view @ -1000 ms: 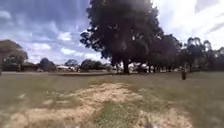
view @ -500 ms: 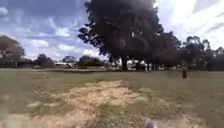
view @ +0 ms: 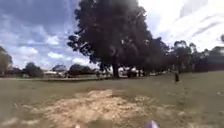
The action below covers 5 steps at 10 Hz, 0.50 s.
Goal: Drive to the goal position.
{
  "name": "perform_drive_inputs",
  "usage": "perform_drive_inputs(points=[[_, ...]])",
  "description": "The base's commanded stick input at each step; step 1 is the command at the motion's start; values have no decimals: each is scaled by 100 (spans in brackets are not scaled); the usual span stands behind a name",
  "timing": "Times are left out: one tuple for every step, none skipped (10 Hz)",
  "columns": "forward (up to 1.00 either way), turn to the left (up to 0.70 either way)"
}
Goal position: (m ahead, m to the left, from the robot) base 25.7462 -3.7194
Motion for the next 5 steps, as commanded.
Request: perform_drive_inputs(points=[[70,0],[70,0],[70,0],[70,0],[70,0]])
